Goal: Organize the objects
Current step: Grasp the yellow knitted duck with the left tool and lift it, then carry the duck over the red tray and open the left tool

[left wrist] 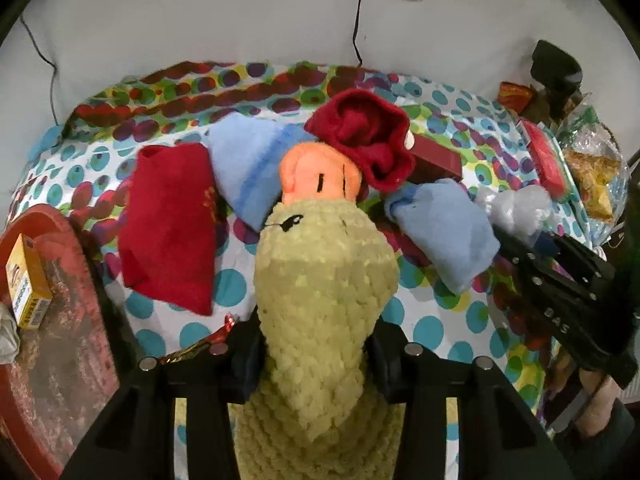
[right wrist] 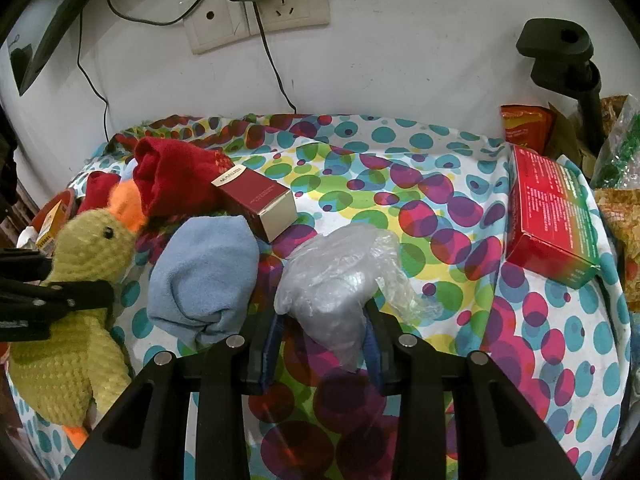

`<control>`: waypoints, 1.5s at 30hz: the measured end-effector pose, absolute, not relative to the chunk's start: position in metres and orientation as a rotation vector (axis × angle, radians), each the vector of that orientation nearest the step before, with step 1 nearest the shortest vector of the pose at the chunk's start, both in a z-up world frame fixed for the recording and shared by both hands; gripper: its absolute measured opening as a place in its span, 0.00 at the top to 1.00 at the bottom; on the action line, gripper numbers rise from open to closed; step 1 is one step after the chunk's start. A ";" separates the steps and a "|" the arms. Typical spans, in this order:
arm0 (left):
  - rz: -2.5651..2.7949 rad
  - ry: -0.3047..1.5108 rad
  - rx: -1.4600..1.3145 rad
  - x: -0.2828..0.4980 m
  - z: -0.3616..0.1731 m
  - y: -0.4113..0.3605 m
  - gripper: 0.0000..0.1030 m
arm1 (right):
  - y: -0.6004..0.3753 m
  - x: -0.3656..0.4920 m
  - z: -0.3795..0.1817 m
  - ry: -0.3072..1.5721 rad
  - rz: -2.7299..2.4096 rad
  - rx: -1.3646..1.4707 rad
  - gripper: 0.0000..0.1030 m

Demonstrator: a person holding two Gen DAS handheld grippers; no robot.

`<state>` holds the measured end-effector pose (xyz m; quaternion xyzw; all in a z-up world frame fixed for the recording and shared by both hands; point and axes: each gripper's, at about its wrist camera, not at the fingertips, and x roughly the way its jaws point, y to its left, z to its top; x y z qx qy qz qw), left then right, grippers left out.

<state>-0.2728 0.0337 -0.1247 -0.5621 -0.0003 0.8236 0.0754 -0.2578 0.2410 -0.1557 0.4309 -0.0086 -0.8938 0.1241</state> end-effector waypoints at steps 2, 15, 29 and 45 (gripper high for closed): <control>2.481 -0.016 -1.666 -0.267 -0.117 0.031 0.57 | 0.240 -0.258 -0.155 -0.026 -2.605 1.256 0.67; 2.553 -0.062 -1.534 -0.230 -0.072 0.026 0.58 | 0.240 -0.258 -0.154 -0.012 -2.609 1.260 0.67; 2.593 -0.076 -1.468 -0.198 -0.031 0.001 0.59 | 0.237 -0.258 -0.154 0.000 -2.613 1.262 0.67; 2.758 -0.094 -1.447 -0.185 0.011 -0.077 0.58 | 0.236 -0.257 -0.154 0.000 -2.614 1.263 0.67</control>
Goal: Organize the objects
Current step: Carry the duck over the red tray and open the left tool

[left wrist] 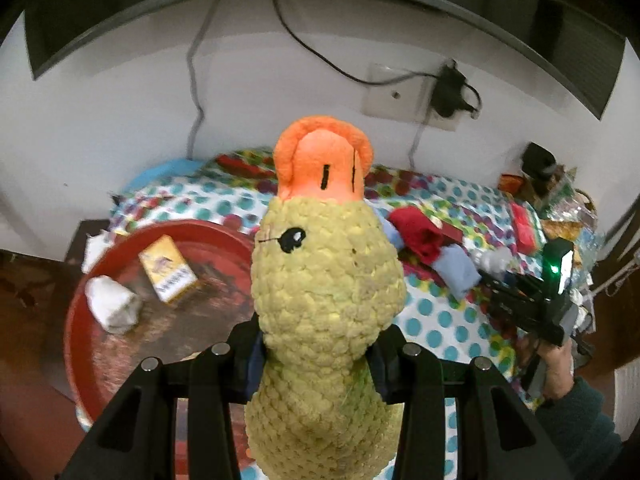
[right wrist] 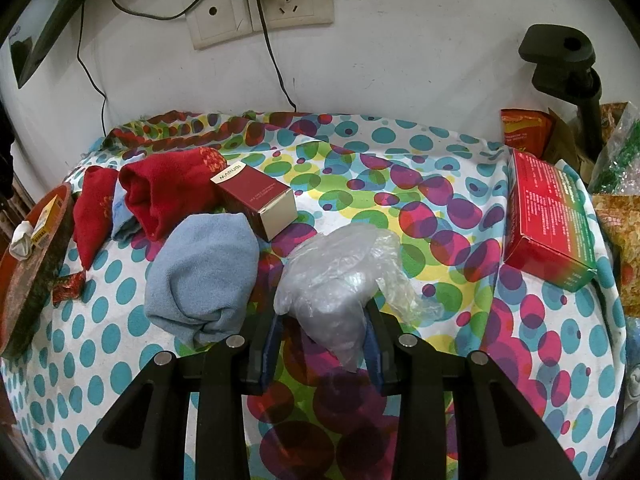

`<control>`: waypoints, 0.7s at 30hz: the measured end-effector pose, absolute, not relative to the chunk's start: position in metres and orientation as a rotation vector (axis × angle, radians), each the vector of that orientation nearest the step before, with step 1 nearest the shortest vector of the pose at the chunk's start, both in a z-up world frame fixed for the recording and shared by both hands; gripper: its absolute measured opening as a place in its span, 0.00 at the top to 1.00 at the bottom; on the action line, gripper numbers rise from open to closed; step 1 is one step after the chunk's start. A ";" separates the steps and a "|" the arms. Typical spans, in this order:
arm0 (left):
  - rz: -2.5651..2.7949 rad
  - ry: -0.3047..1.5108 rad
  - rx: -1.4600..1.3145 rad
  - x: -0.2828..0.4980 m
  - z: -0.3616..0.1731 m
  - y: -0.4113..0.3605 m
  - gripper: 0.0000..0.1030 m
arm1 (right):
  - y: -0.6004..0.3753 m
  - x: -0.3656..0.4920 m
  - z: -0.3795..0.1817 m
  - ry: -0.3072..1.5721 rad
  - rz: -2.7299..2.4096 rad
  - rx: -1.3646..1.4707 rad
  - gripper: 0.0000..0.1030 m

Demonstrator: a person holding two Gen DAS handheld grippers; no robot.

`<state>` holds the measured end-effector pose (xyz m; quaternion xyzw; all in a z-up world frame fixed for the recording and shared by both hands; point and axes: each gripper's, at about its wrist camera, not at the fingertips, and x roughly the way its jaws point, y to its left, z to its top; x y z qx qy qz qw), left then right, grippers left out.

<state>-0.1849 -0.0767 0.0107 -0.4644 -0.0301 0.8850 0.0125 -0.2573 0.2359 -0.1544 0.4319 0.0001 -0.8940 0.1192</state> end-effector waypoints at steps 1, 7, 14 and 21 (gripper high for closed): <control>2.779 -0.091 -1.449 -0.185 0.014 -0.085 0.58 | 0.237 -0.257 -0.154 0.002 -2.614 1.263 0.67; 2.855 -0.070 -1.497 -0.188 0.017 -0.125 0.58 | 0.237 -0.257 -0.154 0.001 -2.614 1.263 0.67; 2.921 -0.075 -1.600 -0.193 0.005 -0.176 0.58 | 0.235 -0.257 -0.154 0.003 -2.615 1.264 0.67; 2.902 -0.134 -1.764 -0.200 -0.022 -0.226 0.58 | 0.234 -0.257 -0.154 0.003 -2.616 1.264 0.67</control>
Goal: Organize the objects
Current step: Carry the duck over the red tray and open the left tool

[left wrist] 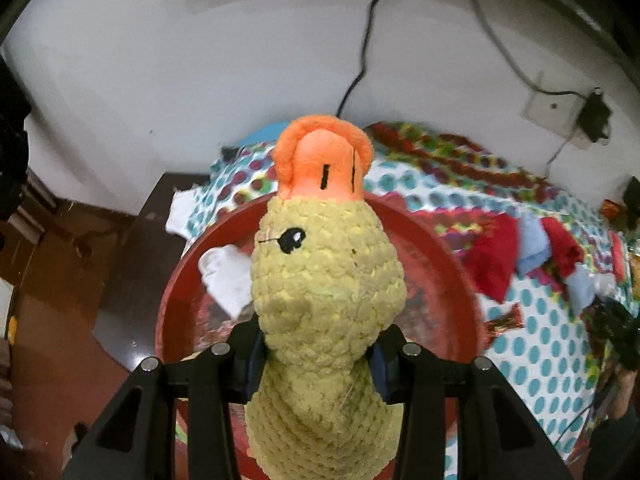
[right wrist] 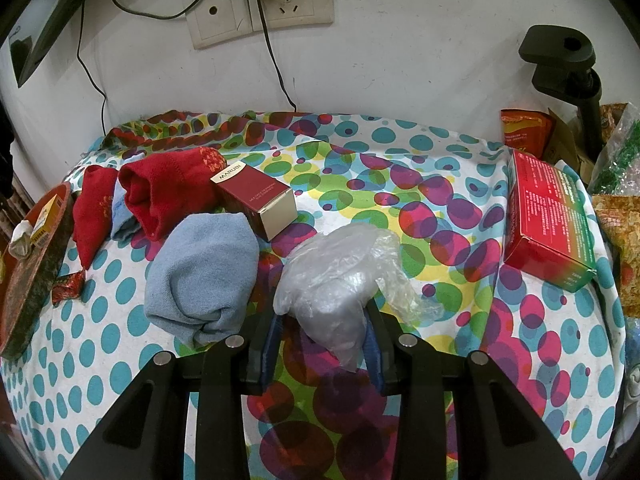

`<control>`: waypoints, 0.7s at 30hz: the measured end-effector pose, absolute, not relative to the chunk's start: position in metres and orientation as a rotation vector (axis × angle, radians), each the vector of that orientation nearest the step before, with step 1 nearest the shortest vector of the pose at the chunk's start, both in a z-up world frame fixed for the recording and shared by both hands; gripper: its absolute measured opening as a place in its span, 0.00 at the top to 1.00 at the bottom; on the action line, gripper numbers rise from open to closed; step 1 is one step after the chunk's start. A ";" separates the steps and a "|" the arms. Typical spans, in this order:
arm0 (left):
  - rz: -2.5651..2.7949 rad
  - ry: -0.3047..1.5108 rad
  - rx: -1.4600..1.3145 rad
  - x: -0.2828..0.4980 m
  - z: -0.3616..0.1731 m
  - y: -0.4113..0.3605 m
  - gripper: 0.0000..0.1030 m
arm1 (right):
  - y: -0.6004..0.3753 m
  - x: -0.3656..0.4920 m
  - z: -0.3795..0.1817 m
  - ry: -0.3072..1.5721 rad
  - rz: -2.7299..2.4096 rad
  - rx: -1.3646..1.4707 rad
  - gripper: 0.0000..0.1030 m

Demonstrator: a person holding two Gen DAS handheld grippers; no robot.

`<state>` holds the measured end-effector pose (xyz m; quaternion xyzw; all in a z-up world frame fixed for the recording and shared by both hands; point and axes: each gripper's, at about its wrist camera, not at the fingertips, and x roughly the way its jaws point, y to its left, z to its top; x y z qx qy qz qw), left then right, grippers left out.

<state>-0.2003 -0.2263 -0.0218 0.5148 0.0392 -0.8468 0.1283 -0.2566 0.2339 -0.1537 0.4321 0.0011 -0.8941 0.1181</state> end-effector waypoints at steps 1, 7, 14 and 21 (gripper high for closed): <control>-2.450 0.102 1.508 -0.201 -0.025 -0.231 0.58 | 0.234 -0.256 -0.154 0.005 -2.616 1.264 0.67; -2.367 0.012 1.538 -0.205 -0.043 -0.252 0.58 | 0.233 -0.256 -0.153 0.005 -2.616 1.264 0.67; -2.313 0.003 1.585 -0.210 -0.064 -0.274 0.58 | 0.235 -0.258 -0.154 0.026 -2.622 1.268 0.66; -2.278 0.014 1.586 -0.217 -0.080 -0.285 0.56 | 0.240 -0.258 -0.158 0.070 -2.631 1.274 0.66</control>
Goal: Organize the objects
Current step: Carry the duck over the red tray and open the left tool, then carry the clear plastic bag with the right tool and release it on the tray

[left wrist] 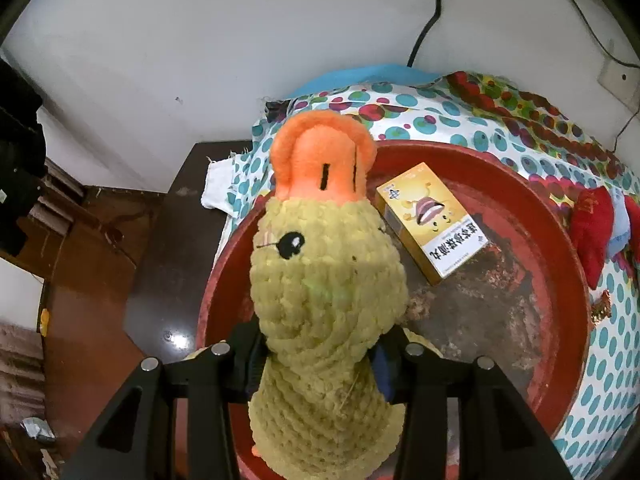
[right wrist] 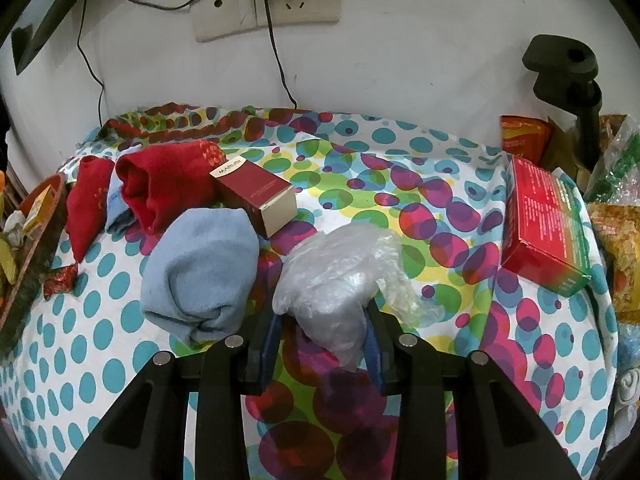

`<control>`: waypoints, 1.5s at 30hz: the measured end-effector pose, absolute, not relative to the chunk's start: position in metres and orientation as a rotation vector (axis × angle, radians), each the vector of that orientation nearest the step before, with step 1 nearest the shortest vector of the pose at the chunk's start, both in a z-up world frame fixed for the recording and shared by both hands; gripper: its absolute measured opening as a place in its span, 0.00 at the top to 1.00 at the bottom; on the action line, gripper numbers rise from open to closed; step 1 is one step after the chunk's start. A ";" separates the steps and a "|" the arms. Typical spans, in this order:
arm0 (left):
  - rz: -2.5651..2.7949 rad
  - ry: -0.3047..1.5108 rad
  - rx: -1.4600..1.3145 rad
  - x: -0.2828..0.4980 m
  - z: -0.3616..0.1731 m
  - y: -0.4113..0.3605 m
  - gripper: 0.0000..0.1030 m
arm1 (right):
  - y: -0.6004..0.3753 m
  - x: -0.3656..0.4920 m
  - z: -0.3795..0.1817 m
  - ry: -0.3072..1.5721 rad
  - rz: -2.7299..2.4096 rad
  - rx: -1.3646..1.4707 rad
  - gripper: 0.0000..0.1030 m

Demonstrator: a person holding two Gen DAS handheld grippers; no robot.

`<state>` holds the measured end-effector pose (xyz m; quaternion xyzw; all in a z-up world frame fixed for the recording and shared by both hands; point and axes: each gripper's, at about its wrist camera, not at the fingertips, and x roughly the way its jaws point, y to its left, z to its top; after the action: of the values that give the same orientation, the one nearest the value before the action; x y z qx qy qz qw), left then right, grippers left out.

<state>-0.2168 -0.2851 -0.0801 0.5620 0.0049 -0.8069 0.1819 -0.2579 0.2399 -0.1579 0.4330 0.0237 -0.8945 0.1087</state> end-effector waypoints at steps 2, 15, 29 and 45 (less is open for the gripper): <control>-2.275 0.039 1.587 -0.217 -0.083 -0.289 0.56 | 0.242 -0.257 -0.158 0.086 -2.634 1.275 0.66; -2.287 0.222 1.596 -0.209 -0.088 -0.308 0.46 | 0.256 -0.257 -0.158 0.114 -2.638 1.279 0.63; -2.357 0.131 1.466 -0.185 -0.043 -0.276 0.43 | 0.246 -0.258 -0.156 0.112 -2.640 1.280 0.62; -2.614 -0.053 1.428 -0.118 -0.061 -0.135 0.43 | 0.291 -0.255 -0.151 0.049 -2.644 1.227 0.68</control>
<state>-0.1185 -0.1351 -0.0612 0.4777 -0.0178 -0.8745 0.0814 -0.2546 0.2910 -0.1508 0.4181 0.0166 -0.9012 0.1131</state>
